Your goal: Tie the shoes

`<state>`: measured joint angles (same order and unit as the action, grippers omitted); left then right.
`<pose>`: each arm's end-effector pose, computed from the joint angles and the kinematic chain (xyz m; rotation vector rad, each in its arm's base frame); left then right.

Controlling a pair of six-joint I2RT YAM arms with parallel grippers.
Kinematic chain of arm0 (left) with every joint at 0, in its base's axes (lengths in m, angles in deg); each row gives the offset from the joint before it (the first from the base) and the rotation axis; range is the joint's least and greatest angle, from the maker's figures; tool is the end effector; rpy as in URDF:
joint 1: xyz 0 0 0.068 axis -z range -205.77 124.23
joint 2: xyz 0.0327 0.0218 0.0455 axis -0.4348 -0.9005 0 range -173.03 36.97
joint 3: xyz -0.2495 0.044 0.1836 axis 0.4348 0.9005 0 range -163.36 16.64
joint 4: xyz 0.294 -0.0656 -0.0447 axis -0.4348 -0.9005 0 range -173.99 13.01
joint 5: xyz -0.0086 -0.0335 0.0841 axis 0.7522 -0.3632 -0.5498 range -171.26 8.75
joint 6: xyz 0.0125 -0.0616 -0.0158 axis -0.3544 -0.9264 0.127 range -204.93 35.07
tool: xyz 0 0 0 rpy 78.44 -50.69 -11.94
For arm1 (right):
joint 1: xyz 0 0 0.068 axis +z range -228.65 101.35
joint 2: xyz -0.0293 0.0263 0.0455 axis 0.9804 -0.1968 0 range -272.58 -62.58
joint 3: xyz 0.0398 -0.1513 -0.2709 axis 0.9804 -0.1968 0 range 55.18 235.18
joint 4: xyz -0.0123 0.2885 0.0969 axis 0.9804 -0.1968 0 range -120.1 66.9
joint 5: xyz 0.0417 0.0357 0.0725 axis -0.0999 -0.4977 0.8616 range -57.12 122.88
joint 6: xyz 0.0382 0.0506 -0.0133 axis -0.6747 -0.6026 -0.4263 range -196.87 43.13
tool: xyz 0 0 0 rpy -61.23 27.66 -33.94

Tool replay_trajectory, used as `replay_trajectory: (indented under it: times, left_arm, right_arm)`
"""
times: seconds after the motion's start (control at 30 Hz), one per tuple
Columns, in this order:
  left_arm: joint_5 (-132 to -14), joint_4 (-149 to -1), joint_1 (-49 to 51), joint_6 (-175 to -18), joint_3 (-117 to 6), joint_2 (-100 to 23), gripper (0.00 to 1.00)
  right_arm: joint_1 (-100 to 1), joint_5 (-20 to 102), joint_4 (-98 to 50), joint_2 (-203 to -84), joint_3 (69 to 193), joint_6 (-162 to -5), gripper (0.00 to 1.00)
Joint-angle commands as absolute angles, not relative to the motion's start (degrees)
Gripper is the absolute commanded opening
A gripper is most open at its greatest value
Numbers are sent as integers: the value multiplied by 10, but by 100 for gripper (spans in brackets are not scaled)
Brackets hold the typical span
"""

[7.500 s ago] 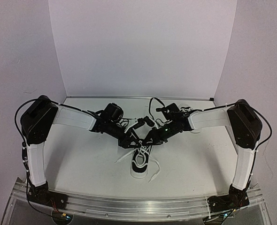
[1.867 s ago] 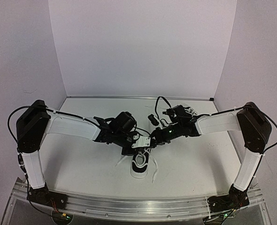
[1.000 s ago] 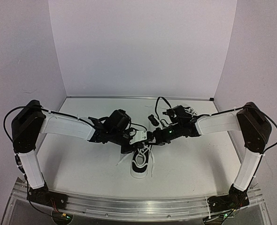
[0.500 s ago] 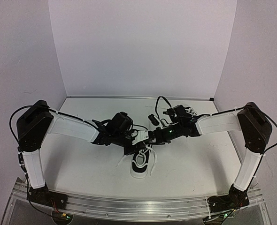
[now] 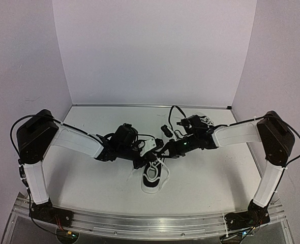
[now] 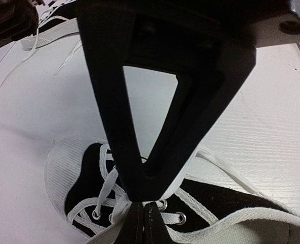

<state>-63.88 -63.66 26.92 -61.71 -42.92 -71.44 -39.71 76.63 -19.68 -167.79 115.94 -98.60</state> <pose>0.2620 -0.3690 0.1527 1.5032 1.6432 -0.6187 0.3147 0.2994 0.1748 -0.7969 2.3189 1.3905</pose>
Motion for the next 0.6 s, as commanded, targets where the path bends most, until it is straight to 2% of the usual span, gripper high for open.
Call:
replay_trajectory:
  times: [0.0,0.27,0.57]
  left_arm:
    - [-638,-590,263,-651,-414,-692,0]
    - [-651,-546,258,-682,-412,-702,0]
    - [-613,-488,259,-716,-403,-731,0]
  right_arm:
    - [-394,769,-179,-1656,1157,-988,0]
    - [-394,779,-176,-1657,1161,-991,0]
    - [-393,794,-161,-1664,1165,-1005,0]
